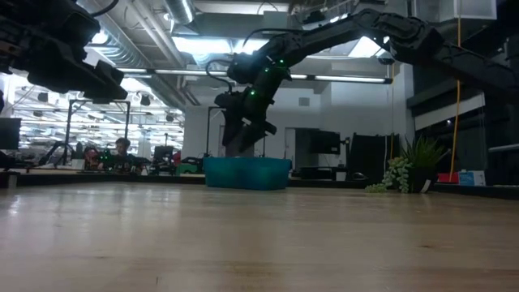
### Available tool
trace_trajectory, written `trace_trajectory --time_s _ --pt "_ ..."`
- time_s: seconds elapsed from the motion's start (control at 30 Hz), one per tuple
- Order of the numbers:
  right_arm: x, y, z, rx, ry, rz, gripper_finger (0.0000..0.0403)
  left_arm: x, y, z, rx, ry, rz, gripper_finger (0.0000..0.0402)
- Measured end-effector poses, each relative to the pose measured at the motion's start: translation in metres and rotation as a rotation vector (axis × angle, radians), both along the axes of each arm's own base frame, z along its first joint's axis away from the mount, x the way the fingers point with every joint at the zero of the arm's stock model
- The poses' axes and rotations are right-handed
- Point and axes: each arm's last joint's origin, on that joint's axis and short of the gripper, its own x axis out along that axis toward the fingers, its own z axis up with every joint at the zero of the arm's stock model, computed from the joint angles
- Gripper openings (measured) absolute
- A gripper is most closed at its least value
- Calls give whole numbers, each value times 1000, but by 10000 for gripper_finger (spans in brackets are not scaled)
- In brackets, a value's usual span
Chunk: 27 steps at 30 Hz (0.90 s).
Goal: Pick and placing Produce into tupperware
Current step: Return to Home Position
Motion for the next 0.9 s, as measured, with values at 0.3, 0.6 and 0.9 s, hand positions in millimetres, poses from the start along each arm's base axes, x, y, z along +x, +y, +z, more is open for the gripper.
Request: trace_trajectory --time_s 0.3,0.6,0.9 --pt "3 -2 2 -19 -35 0 288 0 1 0 70 -5 17 170" --pt "5 -2 5 -57 -59 39 288 2 6 7 102 -81 197 170" --pt "-7 6 45 -130 -84 73 288 -12 16 26 123 -281 393 170"
